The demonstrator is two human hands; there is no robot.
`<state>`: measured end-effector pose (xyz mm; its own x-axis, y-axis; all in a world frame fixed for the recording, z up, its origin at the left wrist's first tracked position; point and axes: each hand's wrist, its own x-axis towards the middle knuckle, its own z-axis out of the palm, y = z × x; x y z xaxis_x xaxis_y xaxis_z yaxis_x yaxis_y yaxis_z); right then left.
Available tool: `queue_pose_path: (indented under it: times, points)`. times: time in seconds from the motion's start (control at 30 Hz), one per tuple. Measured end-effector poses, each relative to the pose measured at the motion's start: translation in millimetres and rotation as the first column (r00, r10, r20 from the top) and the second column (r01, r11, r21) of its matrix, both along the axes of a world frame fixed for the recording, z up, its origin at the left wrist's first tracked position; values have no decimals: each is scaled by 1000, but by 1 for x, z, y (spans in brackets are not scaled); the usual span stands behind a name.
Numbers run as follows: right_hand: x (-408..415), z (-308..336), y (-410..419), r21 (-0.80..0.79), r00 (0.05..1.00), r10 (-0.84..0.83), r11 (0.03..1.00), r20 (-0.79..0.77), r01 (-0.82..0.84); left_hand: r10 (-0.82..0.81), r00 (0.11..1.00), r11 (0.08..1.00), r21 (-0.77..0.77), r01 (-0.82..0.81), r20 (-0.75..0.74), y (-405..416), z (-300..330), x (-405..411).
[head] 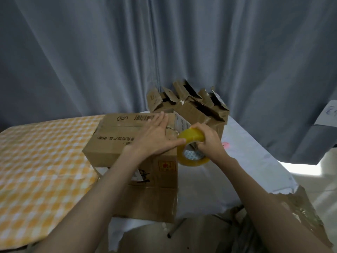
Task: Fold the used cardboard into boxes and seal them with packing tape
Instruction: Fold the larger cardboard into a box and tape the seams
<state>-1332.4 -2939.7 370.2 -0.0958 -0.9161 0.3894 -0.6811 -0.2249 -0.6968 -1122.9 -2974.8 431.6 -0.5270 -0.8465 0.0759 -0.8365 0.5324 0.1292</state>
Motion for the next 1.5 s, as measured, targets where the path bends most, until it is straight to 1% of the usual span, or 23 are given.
queue_pose_path:
  times: [0.1,0.17,0.2,0.23,0.27,0.3,0.33,0.37,0.4,0.43,0.47,0.5,0.53,0.63,0.77,0.87,0.93,1.0,1.07,1.17,1.33,1.4,1.5]
  points:
    - [-7,-3,-1,81,997,74,994,-17,-72,14,1000,1000,-3,-14,-24,-5,-3,5]
    - [-17,-10,6,39,992,122,992,-16,-122,6,1000,1000,4,-5,-24,-6,-4,6]
    - [-23,-15,14,-55,996,89,995,23,-88,3,1000,1000,8,-3,-21,-5,-4,5]
    - [-30,-22,21,-174,995,22,985,99,-4,5,1000,1000,8,-4,-21,-4,-4,3]
    - [-38,-29,26,-269,977,-70,955,201,124,9,1000,1000,3,-9,-25,-2,-5,2]
    - [-47,-35,28,-289,938,-182,919,295,269,15,999,1000,-7,-15,-31,-2,-5,1]
    - [-57,-40,26,-222,891,-304,894,337,389,18,999,1000,-16,-18,-35,-2,-5,1]
    - [-67,-44,21,-96,860,-403,887,314,451,18,999,1000,-22,-19,-36,-2,-5,1]
    - [-75,-47,14,55,861,-455,889,226,455,17,999,1000,-24,-18,-37,-2,-6,1]
    - [-81,-53,7,181,887,-452,884,97,431,16,999,999,-27,-17,-39,-2,-6,2]
    - [-86,-59,1,258,909,-416,875,-30,409,18,999,999,-29,-19,-40,-2,-7,2]
    - [-89,-63,-4,284,918,-378,873,-120,397,18,999,999,-31,-20,-41,-2,-8,2]
    - [-91,-64,-6,280,919,-359,877,-161,391,19,999,999,-32,-20,-41,-2,-9,2]
    - [-99,-60,-5,290,924,-342,879,-171,379,24,999,999,-34,-25,-42,-3,-8,1]
    - [-102,-56,3,378,900,-397,817,-180,435,-40,998,999,-23,39,-48,-4,-5,3]
    - [-93,-52,20,317,891,-446,836,-81,448,-199,975,980,-36,196,-101,-3,0,1]
    - [-83,-41,31,263,897,-442,869,26,420,-301,943,953,-12,303,-140,-4,5,-1]
    - [-70,-24,37,175,908,-415,900,57,400,-358,920,932,-2,362,-163,-9,12,-5]
    - [-53,-5,38,91,922,-382,922,69,375,-381,906,924,-51,378,-185,-19,21,-12]
    - [-27,24,39,61,927,-319,948,196,313,-416,890,909,-99,404,-185,-42,38,-31]
    - [4,43,45,74,884,-214,977,415,202,-403,912,907,96,409,-78,-78,45,-63]
    - [11,42,47,115,871,-220,975,439,189,-402,915,908,110,404,-35,-89,38,-69]
    - [23,41,48,119,866,-174,984,468,133,-398,916,910,108,400,-43,-101,29,-70]
